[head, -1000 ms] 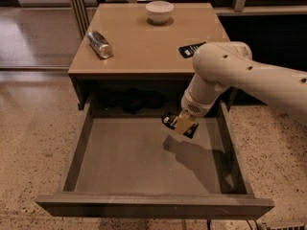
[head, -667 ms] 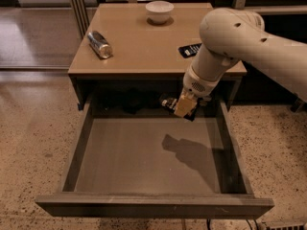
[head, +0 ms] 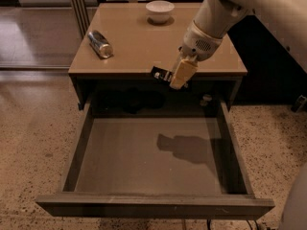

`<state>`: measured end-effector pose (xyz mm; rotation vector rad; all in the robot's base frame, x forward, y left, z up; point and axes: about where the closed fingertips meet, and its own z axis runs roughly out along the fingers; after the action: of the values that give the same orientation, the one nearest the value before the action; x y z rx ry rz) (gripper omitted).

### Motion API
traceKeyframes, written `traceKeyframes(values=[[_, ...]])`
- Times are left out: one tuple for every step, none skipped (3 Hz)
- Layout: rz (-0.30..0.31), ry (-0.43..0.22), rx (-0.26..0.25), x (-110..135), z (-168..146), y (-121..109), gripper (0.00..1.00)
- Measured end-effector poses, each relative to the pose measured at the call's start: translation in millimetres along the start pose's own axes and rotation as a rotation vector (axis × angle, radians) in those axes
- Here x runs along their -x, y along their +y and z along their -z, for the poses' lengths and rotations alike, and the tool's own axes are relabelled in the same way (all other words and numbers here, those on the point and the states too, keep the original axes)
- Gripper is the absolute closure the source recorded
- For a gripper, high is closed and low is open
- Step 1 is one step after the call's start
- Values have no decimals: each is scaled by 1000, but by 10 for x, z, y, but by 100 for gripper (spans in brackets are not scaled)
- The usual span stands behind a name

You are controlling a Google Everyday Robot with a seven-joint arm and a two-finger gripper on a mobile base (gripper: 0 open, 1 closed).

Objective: Pick rxbar chocolate from top drawer and place on counter

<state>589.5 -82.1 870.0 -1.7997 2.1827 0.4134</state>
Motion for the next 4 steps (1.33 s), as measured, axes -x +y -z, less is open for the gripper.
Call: traceKeyframes(values=[[72, -41, 37, 338, 269, -96, 100], [88, -99, -48, 526, 534, -253, 100], [88, -104, -62, 554, 505, -306, 100], [97, -80, -87, 595, 432, -446, 100]])
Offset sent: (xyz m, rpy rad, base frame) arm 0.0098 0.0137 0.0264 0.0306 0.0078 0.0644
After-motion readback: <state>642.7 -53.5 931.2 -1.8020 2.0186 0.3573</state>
